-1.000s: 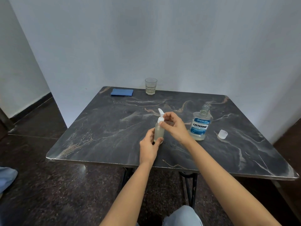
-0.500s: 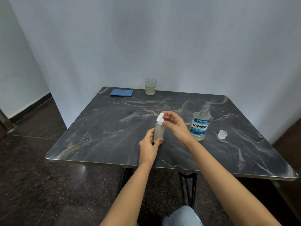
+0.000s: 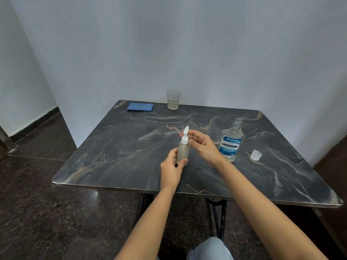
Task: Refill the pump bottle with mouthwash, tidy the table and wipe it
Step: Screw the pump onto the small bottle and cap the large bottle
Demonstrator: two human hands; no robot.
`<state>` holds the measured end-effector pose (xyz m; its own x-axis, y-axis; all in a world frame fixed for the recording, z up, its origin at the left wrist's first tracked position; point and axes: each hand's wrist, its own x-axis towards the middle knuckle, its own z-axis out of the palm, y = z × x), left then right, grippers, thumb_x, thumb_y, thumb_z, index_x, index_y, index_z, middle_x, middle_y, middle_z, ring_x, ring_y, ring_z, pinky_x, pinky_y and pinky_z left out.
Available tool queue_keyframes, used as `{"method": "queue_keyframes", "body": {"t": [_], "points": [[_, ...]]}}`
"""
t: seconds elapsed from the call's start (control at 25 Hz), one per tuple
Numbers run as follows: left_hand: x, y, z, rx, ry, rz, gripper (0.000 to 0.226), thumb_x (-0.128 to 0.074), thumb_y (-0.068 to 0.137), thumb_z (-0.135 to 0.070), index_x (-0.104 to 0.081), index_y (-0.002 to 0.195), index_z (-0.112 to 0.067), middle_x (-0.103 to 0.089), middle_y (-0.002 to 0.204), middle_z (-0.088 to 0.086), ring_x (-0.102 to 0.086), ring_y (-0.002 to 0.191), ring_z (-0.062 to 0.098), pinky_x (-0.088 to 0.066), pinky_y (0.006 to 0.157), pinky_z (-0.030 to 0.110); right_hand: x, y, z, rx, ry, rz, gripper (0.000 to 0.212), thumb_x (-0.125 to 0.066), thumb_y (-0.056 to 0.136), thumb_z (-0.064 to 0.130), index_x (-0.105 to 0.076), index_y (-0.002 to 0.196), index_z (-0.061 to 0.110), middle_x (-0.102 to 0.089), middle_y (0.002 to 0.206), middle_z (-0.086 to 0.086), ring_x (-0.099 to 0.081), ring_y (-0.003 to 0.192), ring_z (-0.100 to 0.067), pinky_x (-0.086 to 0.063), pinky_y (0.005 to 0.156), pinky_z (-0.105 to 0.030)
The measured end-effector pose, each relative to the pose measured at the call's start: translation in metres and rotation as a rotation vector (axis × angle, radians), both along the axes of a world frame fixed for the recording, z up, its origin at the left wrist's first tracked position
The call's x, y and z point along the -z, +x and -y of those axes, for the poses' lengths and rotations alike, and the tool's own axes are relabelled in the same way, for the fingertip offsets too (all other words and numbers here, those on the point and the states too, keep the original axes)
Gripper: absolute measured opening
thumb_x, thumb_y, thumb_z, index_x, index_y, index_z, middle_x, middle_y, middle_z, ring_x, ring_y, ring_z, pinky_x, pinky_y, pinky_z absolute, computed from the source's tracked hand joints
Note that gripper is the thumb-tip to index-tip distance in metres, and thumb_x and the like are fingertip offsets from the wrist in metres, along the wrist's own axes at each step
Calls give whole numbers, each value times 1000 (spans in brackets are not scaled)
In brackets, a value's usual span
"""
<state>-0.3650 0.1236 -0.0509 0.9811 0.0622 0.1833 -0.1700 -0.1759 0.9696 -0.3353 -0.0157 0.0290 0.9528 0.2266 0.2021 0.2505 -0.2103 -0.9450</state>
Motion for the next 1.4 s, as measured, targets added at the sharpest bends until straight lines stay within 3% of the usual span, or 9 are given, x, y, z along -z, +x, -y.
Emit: {"method": "queue_keyframes", "body": {"t": [0.16,0.32,0.44,0.6,0.76,0.88,1.08,1.24,1.4], "points": [[-1,-1,0,-4,3,2,40,-70,87,-19,-58,125,-25,-68,107,-11,-62,96,-8,-45,78,4,1,2,0,63,6,17,23,-63,89,5,-64,112,10,-67,112,-4,-61,109,-14,-47,96,-27],[-1,-1,1,0,-6,-3,41,-70,87,-17,-57,124,-28,-67,105,-14,-62,95,-9,-43,77,3,2,2,1,19,41,-46,31,-52,95,3,-58,125,10,-64,123,-5,-57,117,-10,-45,100,-23],[0,0,0,0,-11,-8,41,-70,87,-17,-57,125,-27,-67,106,-14,-62,95,-8,-44,77,4,1,3,0,4,64,-46,30,-53,94,1,-60,123,7,-67,118,-4,-62,112,-6,-48,95,-19],[1,1,0,-2,0,-5,40,-70,87,-19,-57,125,-27,-67,105,-14,-62,95,-9,-44,76,5,5,6,4,73,117,-43,30,-69,84,4,-63,112,8,-68,109,-2,-62,106,-14,-48,96,-32],[2,2,0,-4,21,-7,40,-69,88,-22,-56,126,-27,-66,107,-15,-61,97,-8,-44,78,5,4,6,4,-38,68,-72,34,-56,94,6,-58,127,15,-63,123,1,-56,119,-12,-45,100,-26],[2,1,1,-4,26,-6,39,-69,88,-21,-56,124,-29,-64,103,-19,-61,93,-9,-43,75,5,-1,7,3,-76,16,-61,29,-54,95,6,-63,121,15,-66,122,2,-59,117,-9,-46,99,-23],[3,2,0,1,43,-6,38,-68,89,-24,-55,124,-33,-66,104,-15,-63,94,-3,-45,79,11,-1,10,5,-14,-2,17,25,-62,89,0,-62,113,1,-68,113,-14,-65,104,-14,-52,90,-25],[3,1,1,5,90,15,39,-64,91,-23,-54,128,-32,-64,102,-20,-61,92,-6,-46,82,15,-9,15,9,-173,-120,-53,30,-55,95,7,-59,123,13,-62,126,0,-56,120,-14,-46,101,-30],[7,4,3,-11,178,40,40,-59,93,-26,-50,131,-29,-68,94,-10,-65,85,6,-54,83,34,-22,20,11,-276,-210,-60,26,-53,96,4,-61,120,3,-64,122,-5,-60,114,-9,-48,97,-24]]}}
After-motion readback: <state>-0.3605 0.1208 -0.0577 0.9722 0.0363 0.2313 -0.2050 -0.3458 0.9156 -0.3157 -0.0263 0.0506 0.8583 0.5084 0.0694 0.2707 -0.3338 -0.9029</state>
